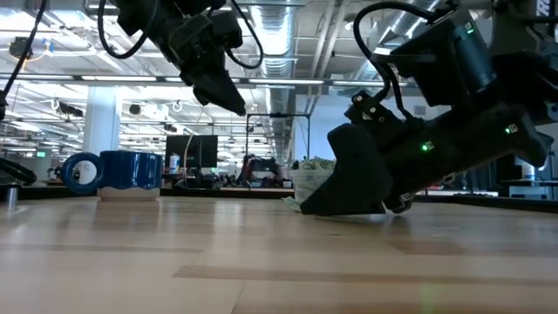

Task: Pick and place items into bin
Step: Put the gray stevia packet into the transparent bin

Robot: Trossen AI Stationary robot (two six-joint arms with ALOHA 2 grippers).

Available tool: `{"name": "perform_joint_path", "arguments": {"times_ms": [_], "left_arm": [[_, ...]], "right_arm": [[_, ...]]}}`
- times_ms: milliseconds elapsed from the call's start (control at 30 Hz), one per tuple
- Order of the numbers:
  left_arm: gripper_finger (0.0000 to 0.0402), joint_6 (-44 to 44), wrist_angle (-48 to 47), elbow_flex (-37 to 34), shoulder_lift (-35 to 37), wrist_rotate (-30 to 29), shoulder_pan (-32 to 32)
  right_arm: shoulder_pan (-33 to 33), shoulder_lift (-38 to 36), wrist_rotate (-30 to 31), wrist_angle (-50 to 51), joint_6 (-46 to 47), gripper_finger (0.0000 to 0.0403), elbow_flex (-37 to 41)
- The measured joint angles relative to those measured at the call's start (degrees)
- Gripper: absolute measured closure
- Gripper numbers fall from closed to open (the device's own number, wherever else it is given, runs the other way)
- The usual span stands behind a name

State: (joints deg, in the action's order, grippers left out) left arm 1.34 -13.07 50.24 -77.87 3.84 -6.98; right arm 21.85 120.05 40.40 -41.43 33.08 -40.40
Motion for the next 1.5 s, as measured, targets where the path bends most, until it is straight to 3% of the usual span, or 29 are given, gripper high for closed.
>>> {"name": "perform_joint_path", "arguments": {"times_ms": [667,1100,1500], "left_arm": [[0.0278,0.60,2.50,0.02,0.00,0.07,0.00],[0.0278,1.33,2.52,0.07,0.00,0.20,0.00],[0.0278,1.33,2.97,0.07,0.00,0.17,0.02]], "right_arm": [[-2.08,0.13,3.60,2.61,-2.97,0.0284,-0.61],[-2.20,-2.68,3.90,12.06,1.52,0.0263,-0.76],[-6.01,-5.12,1.22,15.37,-1.21,0.0249,-0.98]]}}
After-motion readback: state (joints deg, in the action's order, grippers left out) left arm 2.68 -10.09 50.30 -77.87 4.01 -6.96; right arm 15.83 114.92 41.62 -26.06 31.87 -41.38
